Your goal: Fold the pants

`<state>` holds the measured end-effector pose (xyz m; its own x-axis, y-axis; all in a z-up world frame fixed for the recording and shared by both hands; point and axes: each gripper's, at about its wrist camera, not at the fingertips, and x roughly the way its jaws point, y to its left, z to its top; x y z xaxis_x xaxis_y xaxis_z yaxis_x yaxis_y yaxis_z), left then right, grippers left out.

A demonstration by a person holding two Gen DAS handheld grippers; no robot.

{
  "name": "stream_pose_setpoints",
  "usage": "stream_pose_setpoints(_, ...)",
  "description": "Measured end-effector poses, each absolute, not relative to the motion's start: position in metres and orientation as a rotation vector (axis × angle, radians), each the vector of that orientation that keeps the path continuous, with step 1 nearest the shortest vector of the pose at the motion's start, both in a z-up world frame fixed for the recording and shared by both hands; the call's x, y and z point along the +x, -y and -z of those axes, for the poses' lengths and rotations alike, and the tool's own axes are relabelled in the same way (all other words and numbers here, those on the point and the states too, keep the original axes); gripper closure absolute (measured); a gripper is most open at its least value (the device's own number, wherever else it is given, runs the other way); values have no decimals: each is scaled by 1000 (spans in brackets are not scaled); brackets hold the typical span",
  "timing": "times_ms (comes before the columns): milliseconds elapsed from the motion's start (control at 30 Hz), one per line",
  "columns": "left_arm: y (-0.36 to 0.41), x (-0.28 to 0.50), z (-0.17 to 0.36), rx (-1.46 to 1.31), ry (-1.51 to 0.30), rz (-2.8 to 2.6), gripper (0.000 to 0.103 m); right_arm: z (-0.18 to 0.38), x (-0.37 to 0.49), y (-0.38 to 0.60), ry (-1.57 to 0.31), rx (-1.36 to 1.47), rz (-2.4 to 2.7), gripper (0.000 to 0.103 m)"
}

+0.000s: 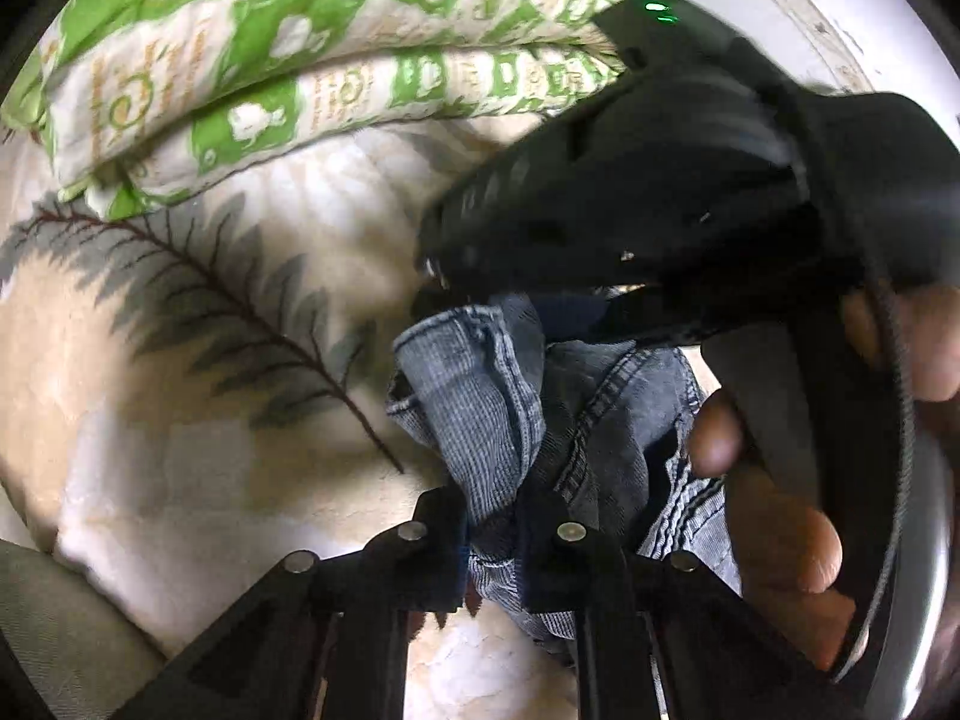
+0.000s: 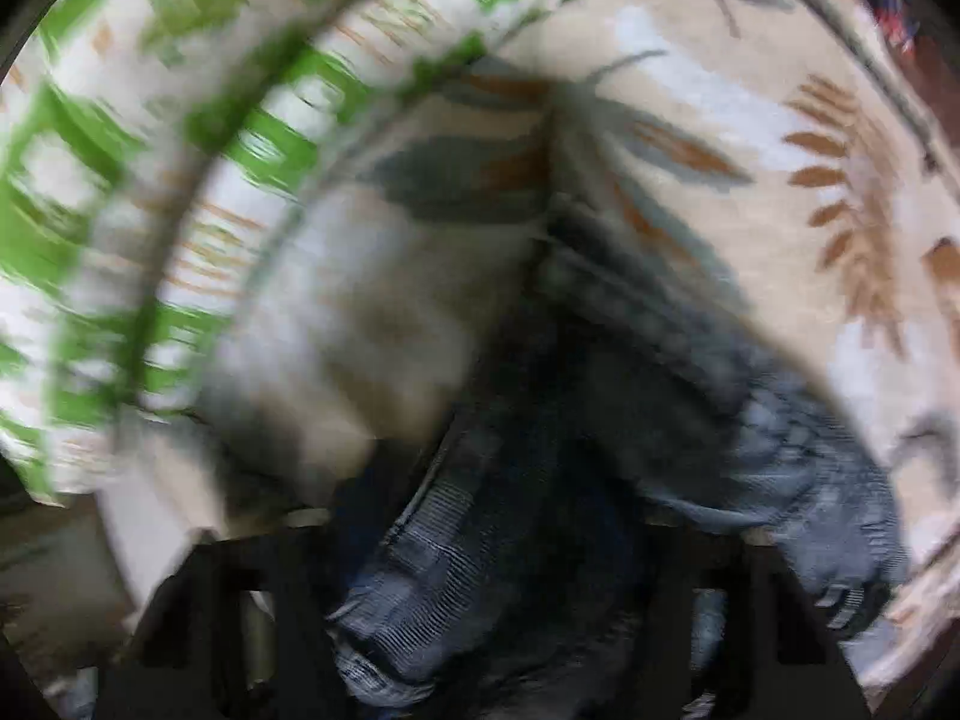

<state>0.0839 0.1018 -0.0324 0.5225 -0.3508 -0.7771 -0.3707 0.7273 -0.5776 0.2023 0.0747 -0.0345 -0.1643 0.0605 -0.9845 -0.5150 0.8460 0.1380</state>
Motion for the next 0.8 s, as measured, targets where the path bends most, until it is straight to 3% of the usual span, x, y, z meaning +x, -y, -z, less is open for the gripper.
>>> stream_pose_setpoints(67,-100,83,29,-771,-1040,-9,92,31,207,-67,-1672,-357,-517,80)
stream_pose_setpoints(133,-101,82,26,-770,-1026,3,92,27,210,-54,-1673,-299,-534,88)
stream_pose_setpoints(433,-71,56,-31,-603,-814,144,92,-57,185,58,-1376,161,-705,90)
stream_pose_setpoints(800,28,35,-99,-370,-759,318,92,-117,131,215,-1069,594,-819,90)
